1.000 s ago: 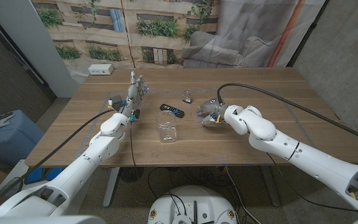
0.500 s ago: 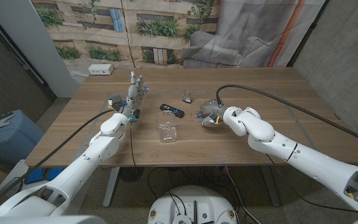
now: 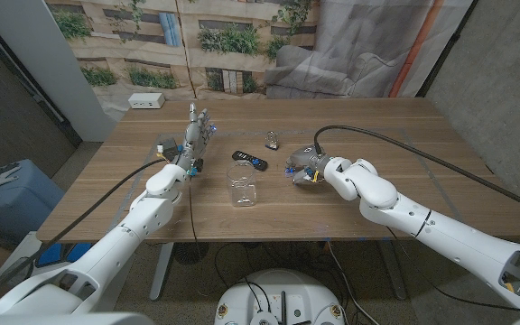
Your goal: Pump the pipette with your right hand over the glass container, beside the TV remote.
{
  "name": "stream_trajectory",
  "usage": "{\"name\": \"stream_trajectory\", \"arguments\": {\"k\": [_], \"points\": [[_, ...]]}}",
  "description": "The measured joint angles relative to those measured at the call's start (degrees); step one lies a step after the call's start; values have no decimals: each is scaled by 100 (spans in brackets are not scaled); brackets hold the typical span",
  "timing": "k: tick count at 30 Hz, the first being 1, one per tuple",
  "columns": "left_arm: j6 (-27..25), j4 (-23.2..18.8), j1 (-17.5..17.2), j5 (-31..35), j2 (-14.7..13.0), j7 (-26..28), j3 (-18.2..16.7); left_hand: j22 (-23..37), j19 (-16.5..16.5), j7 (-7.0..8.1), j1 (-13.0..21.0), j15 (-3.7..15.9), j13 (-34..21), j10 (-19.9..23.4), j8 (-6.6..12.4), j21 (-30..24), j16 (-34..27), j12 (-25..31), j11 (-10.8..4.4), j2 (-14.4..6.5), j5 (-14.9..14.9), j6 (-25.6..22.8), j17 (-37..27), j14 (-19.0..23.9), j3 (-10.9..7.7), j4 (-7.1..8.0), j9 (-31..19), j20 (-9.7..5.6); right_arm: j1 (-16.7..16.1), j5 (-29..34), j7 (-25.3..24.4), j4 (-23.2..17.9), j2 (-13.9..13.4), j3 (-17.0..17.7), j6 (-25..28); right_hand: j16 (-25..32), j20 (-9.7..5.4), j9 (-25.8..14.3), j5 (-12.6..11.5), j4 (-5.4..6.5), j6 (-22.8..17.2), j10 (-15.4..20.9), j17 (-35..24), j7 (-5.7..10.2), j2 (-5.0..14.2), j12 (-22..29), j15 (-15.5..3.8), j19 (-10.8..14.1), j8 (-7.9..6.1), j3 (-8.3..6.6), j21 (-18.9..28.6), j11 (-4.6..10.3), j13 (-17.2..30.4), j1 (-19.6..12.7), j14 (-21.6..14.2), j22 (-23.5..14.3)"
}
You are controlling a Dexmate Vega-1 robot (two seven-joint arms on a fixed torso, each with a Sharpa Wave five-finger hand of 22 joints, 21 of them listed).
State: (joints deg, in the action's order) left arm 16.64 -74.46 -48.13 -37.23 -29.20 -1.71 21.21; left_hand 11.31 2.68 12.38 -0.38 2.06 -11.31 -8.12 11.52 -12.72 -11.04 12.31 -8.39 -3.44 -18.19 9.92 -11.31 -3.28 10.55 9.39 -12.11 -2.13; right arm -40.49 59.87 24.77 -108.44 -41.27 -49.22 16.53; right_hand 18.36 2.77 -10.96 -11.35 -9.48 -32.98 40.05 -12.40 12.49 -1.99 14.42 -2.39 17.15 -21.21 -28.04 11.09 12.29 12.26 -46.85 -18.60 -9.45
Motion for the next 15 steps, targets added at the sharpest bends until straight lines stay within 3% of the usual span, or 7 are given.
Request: {"name": "stream_trajectory", "arguments": {"k": [15], "points": [[0,-1,-1,0,0,0,0,0,0,0,0,0,0,0,0,0,0,0,0,0,0,0,0,0,0,0,0,0,0,7,-240,122,56,-31,-28,192,-143,-42,55,12,-546,526,-27,14,180,0,-8,184,-195,162,0,27,-2,-180,-257,0]]}}
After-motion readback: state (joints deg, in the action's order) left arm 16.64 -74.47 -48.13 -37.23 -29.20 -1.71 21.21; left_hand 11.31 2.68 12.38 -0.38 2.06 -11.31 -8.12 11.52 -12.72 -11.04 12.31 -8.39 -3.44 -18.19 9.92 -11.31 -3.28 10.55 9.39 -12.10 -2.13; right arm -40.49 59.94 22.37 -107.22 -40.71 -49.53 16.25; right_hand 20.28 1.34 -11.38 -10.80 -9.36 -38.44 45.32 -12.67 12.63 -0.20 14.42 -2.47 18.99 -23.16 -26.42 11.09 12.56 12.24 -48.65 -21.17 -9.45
